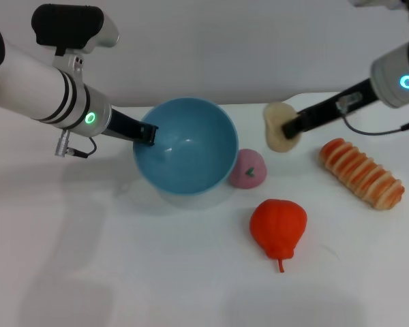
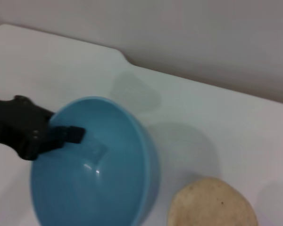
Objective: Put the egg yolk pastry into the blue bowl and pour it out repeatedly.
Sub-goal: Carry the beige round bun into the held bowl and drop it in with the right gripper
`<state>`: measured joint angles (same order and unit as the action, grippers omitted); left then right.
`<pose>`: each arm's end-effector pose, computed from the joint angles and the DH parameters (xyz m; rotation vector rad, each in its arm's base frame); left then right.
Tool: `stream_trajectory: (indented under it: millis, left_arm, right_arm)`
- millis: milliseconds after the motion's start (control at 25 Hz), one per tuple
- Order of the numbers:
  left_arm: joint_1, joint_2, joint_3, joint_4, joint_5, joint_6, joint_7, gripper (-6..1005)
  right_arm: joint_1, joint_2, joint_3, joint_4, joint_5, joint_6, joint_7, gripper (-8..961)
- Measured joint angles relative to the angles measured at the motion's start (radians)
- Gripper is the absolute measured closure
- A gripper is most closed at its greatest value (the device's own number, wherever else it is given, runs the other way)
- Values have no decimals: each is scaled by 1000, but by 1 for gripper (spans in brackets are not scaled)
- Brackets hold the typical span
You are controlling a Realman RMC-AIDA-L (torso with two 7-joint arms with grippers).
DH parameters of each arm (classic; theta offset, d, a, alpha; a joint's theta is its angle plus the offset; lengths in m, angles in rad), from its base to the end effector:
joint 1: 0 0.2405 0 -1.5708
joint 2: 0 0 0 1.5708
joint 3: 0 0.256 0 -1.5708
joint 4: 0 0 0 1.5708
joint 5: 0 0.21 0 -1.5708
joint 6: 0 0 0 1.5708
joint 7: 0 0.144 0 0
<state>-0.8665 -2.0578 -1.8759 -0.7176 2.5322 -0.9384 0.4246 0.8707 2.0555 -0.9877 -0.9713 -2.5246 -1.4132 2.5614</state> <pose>-0.1974 0.4433 -0.0362 -2.2493 -1.2106 0.1157 0.1602 0.4245 0.0163 -2.4839 1.2289 -0.0630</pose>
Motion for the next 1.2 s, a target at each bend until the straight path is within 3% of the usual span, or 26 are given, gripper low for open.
stream_trajectory:
  millis: [600, 1200]
  left_arm:
    - [-9, -4, 46, -1, -5, -19, -1, 1001]
    - [0, -3, 48, -4, -5, -7, 5, 1000]
  right_arm:
    - [38, 11, -160, 61, 222, 126, -89, 901]
    - [34, 13, -180, 113, 289, 163, -165, 891]
